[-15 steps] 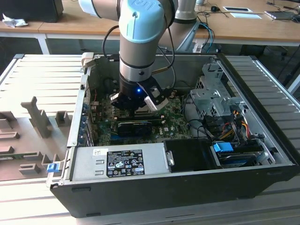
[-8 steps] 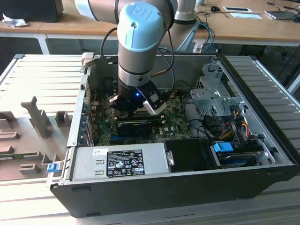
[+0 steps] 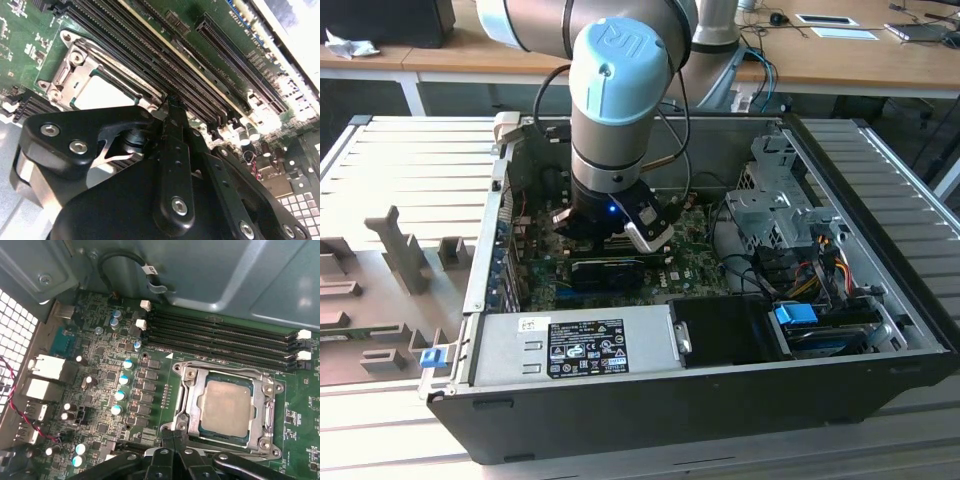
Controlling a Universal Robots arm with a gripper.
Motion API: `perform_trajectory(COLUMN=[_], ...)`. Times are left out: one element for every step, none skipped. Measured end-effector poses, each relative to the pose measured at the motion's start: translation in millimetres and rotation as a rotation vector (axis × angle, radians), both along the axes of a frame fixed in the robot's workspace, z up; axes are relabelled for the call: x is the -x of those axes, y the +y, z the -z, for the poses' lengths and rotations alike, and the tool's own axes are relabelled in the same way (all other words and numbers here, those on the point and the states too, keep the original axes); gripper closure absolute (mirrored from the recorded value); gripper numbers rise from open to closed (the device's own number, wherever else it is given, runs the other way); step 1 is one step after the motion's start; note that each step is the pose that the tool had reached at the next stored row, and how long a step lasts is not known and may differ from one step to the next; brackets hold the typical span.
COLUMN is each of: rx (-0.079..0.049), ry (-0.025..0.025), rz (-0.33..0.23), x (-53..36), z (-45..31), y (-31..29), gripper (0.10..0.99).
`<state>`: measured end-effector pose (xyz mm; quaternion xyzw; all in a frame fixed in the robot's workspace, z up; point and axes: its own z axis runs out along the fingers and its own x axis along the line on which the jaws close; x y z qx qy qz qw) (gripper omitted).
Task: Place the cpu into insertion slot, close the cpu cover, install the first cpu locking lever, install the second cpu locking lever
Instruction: 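Install the second cpu locking lever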
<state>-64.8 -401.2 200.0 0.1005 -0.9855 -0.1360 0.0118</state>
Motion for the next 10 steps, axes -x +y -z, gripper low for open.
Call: perform_trajectory(rx=[-0.003, -0.004, -0.005, -0.005, -0.006, -0.008, -0.008, -0.01, -0.01, -0.011], ry=[-0.0001, -0.0001, -0.0002, -0.0001, 0.0, -0.0005, -0.0003, -0.0002, -0.0002, -0.0001], rz=[0.0, 0.0, 0.0, 0.0, 0.0, 0.0, 0.0, 0.0, 0.0, 0.0], x=[0.7, 1.5, 3.7, 3.7, 3.9, 4.3, 4.5, 4.8, 5.0, 5.3], z=[0.3, 0.5, 0.8, 1.3, 1.8, 2.9, 3.3, 3.7, 3.9, 4.5], y=[0.1, 0.1, 0.1, 0.1, 0.0, 0.1, 0.1, 0.1, 0.1, 0.1], gripper=[0.98, 0.98, 0.98, 0.98, 0.98, 0.98, 0.98, 0.98, 0.98, 0.98])
